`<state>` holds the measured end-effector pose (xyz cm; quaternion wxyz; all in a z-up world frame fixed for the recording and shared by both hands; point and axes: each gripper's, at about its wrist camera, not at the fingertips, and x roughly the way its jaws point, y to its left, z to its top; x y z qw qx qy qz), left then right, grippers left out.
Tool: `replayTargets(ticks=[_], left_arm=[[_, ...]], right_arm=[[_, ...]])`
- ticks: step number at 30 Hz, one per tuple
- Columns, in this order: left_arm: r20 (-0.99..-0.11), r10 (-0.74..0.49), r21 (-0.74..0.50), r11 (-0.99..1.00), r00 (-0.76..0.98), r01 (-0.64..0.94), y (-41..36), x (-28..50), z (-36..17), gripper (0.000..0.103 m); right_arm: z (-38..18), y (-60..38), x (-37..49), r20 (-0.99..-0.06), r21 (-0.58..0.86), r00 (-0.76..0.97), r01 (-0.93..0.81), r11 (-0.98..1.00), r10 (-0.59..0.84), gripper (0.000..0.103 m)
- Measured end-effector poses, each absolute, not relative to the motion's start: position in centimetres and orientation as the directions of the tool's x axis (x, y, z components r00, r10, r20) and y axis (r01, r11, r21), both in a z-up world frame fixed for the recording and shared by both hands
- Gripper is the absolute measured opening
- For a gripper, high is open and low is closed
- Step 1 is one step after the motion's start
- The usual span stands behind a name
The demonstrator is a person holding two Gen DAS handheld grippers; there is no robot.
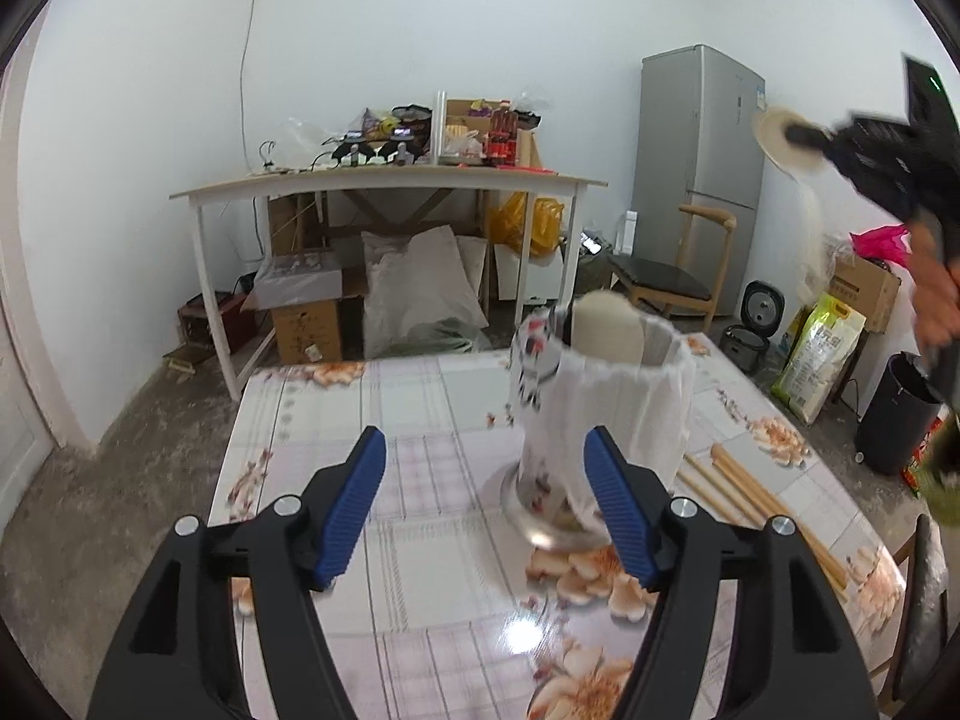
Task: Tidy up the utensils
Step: 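Lower the white paddle into the steel holder and open the right tool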
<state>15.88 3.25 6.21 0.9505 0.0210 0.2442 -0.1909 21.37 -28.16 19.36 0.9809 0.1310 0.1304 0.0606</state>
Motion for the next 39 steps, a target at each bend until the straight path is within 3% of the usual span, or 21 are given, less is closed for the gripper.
replayTargets(ticks=[13, 24, 30, 39], left_arm=[[-0.495, -0.332, -0.063, 0.935, 0.803, 0.348, 5.1, 15.7, 4.7, 0.067], [-0.5, -0.331, -0.072, 0.937, 0.8, 0.343, 5.2, 15.9, 4.5, 0.067], [-0.505, -0.335, -0.074, 0.935, 0.796, 0.347, 5.1, 15.8, 4.3, 0.067], [-0.502, -0.34, -0.08, 0.934, 0.795, 0.348, 5.2, 15.8, 4.4, 0.067]], right_arm=[[14.8, -21.3, 28.4, -0.323, 0.033, 0.943, -0.073, 0.997, 0.079, 0.005], [12.0, -17.4, 29.5, -0.408, -0.117, 0.902, -0.207, 0.971, 0.143, 0.006], [10.6, -16.0, 29.9, -0.507, -0.119, 0.832, -0.326, 0.938, 0.225, 0.012], [10.5, -15.9, 29.3, -0.534, -0.048, 0.78, -0.412, 0.91, 0.325, 0.013]])
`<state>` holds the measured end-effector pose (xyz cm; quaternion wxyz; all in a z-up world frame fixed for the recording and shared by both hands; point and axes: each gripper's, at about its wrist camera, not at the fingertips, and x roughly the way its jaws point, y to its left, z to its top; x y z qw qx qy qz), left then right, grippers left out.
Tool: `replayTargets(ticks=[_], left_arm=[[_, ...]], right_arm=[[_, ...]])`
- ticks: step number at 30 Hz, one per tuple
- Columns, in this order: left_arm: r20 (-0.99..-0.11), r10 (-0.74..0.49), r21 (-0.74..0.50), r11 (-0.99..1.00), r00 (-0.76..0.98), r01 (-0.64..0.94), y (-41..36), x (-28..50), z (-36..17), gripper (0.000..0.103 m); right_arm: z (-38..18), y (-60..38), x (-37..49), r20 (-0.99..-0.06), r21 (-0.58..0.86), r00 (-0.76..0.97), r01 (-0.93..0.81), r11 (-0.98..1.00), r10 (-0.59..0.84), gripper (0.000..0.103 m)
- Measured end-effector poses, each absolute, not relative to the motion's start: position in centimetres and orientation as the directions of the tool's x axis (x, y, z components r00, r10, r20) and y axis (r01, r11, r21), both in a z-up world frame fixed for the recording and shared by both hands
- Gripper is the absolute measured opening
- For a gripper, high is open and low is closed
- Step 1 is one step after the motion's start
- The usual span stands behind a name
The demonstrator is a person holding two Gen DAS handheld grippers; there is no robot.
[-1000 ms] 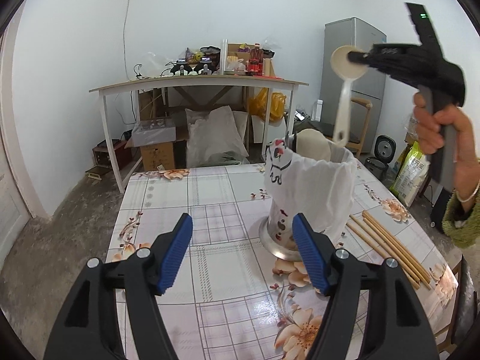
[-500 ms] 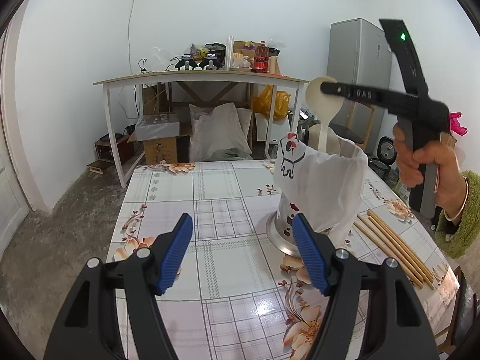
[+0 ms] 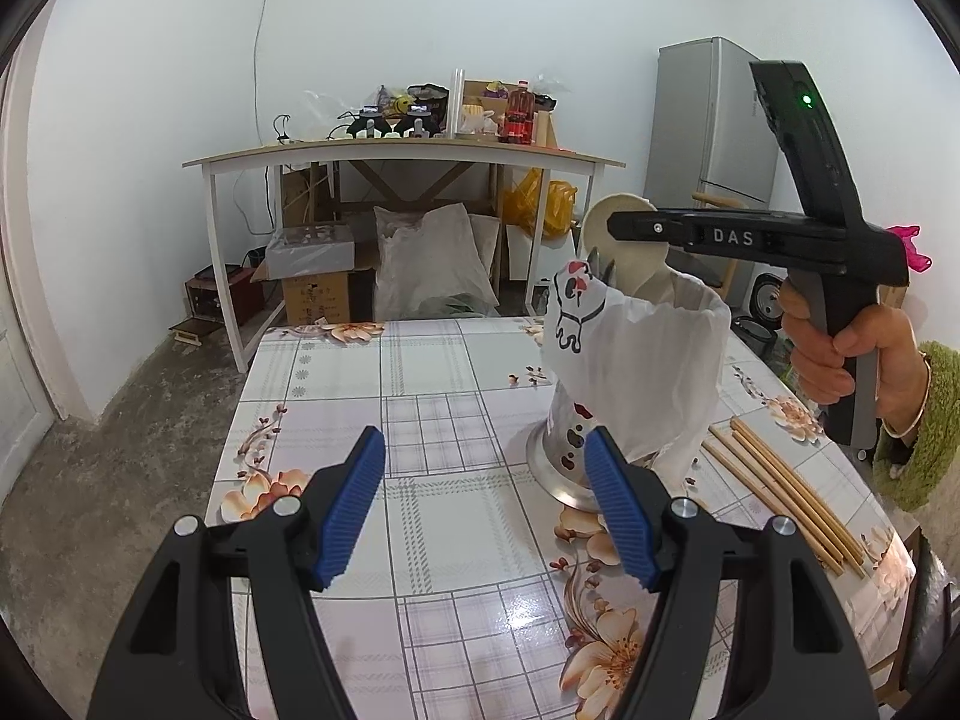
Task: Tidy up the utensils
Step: 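Lower the white paddle into the steel holder and open the right tool, then move both tools down over the long wooden sticks on the table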
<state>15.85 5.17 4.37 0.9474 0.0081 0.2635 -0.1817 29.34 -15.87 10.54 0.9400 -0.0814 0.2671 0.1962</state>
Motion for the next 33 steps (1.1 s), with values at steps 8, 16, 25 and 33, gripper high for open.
replayTargets(ticks=[8, 16, 25, 33], left_arm=[[-0.507, -0.341, -0.085, 0.934, 0.792, 0.347, 5.2, 16.1, 4.3, 0.067], [-0.505, -0.346, -0.09, 0.932, 0.791, 0.35, 5.2, 16.0, 4.3, 0.068], [-0.504, -0.354, -0.092, 0.929, 0.788, 0.358, 4.8, 15.6, 4.3, 0.069], [-0.52, -0.365, -0.118, 0.926, 0.772, 0.358, 4.9, 15.3, 3.9, 0.071]], right_arm=[[10.3, -17.6, 29.8, -0.55, 0.043, 0.76, -0.39, 0.92, 0.348, 0.029], [12.6, -21.2, 28.8, -0.48, 0.214, 0.773, -0.354, 0.91, 0.414, 0.039], [13.7, -25.2, 26.4, -0.429, 0.359, 0.785, -0.306, 0.882, 0.447, 0.047], [11.2, -27.3, 23.2, -0.536, 0.326, 0.775, -0.175, 0.929, 0.335, 0.053]])
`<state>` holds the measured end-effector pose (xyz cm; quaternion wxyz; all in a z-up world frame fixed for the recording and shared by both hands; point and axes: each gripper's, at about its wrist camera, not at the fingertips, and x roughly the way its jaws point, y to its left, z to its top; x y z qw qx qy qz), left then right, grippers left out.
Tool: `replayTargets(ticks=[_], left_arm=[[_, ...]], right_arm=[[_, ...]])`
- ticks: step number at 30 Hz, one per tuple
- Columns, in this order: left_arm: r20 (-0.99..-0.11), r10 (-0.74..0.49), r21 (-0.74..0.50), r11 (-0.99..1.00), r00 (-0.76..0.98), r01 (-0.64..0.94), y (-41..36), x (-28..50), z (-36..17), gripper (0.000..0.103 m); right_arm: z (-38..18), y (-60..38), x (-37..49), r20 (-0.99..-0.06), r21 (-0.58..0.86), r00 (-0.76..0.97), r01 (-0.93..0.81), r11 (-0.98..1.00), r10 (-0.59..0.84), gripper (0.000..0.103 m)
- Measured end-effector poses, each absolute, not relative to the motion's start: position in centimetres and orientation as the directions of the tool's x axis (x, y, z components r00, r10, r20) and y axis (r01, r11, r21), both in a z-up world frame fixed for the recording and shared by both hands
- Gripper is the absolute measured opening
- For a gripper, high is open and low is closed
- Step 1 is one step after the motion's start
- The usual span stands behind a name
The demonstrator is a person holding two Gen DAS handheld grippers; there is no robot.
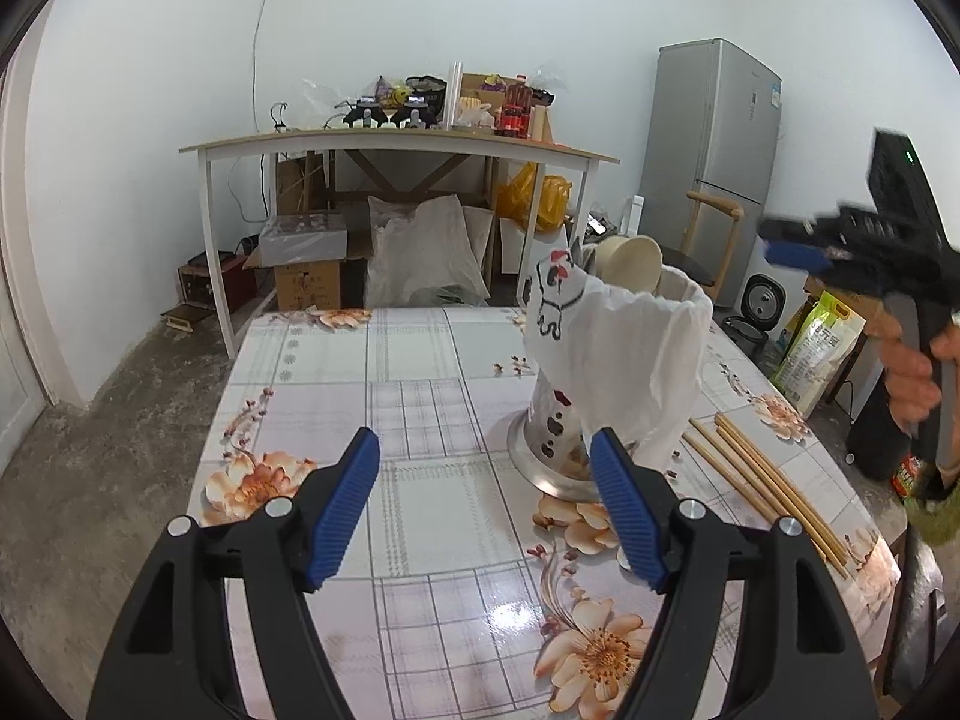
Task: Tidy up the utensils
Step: 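Move both tools down over the long wooden sticks on the table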
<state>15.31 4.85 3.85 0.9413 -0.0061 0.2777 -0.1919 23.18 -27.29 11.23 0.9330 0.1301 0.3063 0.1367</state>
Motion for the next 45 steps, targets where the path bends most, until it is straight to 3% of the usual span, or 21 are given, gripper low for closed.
replayTargets(ticks=[9, 17, 30, 38, 45], left_arm=[[-0.583, -0.416, -0.148, 0.899, 0.698, 0.412, 3.0, 14.5, 1.7, 0.076], [-0.648, -0.478, -0.221, 0.863, 0.593, 0.454, -0.3, 13.2, -1.1, 0.077], [-0.676, -0.567, -0.269, 0.785, 0.472, 0.558, -7.9, 12.5, -2.2, 0.077], [-0.722, -0.571, -0.281, 0.758, 0.39, 0.589, -15.6, 15.5, -2.8, 0.048], [-0.773, -0.496, -0.187, 0.774, 0.396, 0.604, -20.6, 17.3, -4.0, 0.038]], right_arm=[[5.0, -32.1, 18.1, -0.686, 0.286, 0.708, 0.048, 0.957, 0.17, 0.052], [-1.3, -33.7, 15.0, -0.784, 0.297, 0.605, 0.168, 0.94, 0.139, 0.039], [-4.3, -35.9, 13.6, -0.792, 0.344, 0.592, 0.233, 0.91, 0.148, 0.021], [-4.8, -37.1, 13.4, -0.779, 0.358, 0.607, 0.223, 0.906, 0.159, 0.008], [-5.1, -37.8, 13.3, -0.768, 0.369, 0.619, 0.213, 0.905, 0.167, 0.008]])
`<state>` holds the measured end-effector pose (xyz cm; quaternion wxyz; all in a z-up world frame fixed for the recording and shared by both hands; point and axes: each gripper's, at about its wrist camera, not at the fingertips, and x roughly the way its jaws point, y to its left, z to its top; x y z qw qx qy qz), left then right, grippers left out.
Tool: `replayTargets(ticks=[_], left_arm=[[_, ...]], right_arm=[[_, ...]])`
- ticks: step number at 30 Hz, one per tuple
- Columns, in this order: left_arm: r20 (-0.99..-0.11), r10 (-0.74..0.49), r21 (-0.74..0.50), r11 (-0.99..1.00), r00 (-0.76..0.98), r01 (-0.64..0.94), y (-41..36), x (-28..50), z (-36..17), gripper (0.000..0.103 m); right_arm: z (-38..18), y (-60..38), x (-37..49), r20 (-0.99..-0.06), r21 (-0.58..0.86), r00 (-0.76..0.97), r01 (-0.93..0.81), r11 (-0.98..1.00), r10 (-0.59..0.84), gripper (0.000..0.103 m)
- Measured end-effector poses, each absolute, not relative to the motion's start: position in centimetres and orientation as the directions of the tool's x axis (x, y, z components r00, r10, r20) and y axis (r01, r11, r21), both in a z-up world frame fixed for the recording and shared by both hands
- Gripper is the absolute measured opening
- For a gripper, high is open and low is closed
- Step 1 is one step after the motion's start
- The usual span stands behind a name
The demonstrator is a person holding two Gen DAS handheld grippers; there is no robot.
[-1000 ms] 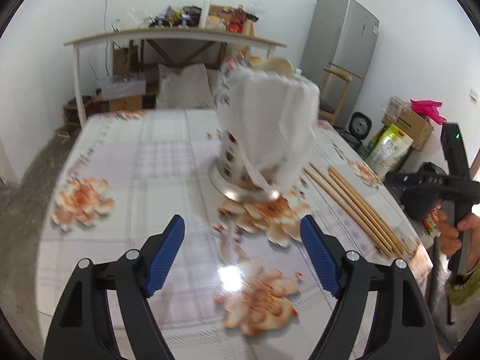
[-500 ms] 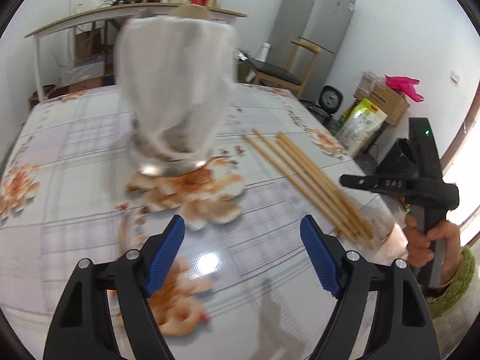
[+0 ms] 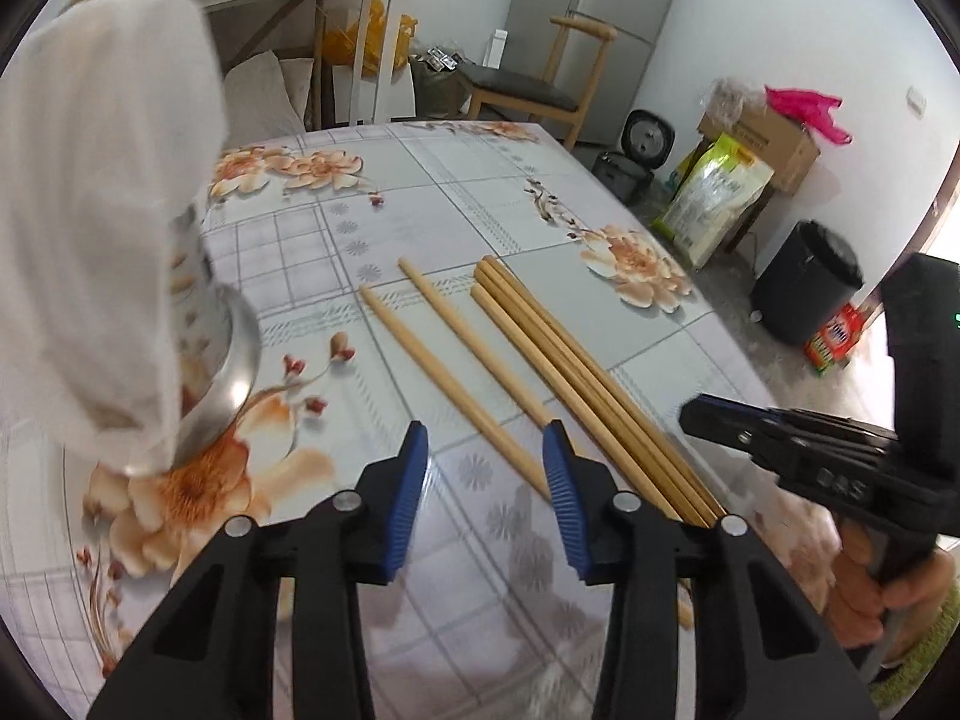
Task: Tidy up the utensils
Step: 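Move both tools down over the long wooden sticks on the table, then close the left tool on one wooden stick while the right tool grasps another stick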
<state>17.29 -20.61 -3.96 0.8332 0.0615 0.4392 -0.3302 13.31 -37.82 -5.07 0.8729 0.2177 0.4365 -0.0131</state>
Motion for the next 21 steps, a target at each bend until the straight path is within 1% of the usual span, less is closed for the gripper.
replayTargets(ticks=[5, 11, 13, 17, 21], left_arm=[[-0.797, -0.425, -0.101, 0.794, 0.429, 0.599, -22.3, 18.2, -5.1, 0.033], [-0.804, -0.375, -0.025, 0.797, 0.462, 0.603, -23.0, 18.3, -5.9, 0.031], [-0.803, -0.368, -0.012, 0.796, 0.468, 0.605, -23.1, 18.3, -6.0, 0.03], [-0.804, -0.355, 0.004, 0.8, 0.478, 0.6, -22.6, 18.3, -5.9, 0.023], [-0.806, -0.349, 0.003, 0.806, 0.479, 0.592, -21.7, 18.4, -5.9, 0.018]], right_arm=[[-5.1, -38.4, 13.2, -0.755, 0.391, 0.631, 0.212, 0.896, 0.18, 0.008], [-4.9, -38.7, 12.9, -0.746, 0.389, 0.641, 0.2, 0.899, 0.179, 0.008], [-4.7, -38.6, 12.9, -0.745, 0.382, 0.643, 0.189, 0.904, 0.18, 0.008], [-4.6, -38.1, 13.4, -0.747, 0.364, 0.638, 0.155, 0.919, 0.188, 0.008], [-5.0, -37.3, 14.2, -0.762, 0.335, 0.618, 0.119, 0.935, 0.194, 0.008]])
